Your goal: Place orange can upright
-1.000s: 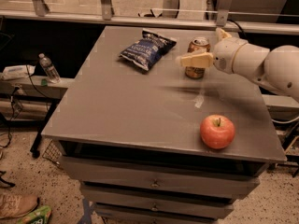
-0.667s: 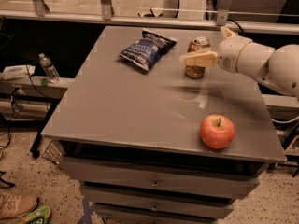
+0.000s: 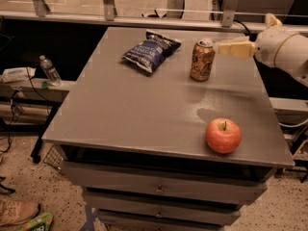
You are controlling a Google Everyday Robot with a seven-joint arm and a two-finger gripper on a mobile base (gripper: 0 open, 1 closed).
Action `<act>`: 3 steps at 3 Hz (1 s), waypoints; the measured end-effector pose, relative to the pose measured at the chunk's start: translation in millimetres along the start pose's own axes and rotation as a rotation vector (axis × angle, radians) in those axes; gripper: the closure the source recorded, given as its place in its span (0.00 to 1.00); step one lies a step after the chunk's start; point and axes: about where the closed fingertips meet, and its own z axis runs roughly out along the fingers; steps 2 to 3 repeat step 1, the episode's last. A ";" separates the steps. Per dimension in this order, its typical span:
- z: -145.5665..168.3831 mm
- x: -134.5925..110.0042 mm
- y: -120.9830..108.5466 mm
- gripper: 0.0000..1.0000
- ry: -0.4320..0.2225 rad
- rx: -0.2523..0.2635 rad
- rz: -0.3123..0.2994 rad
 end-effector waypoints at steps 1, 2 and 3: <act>-25.2 -22.0 -38.5 0.00 -0.042 0.106 -0.033; -25.2 -22.0 -38.5 0.00 -0.042 0.106 -0.033; -25.2 -22.0 -38.5 0.00 -0.042 0.106 -0.033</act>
Offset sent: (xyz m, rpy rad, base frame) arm 0.0000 0.0000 0.0000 0.0000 0.0000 0.0000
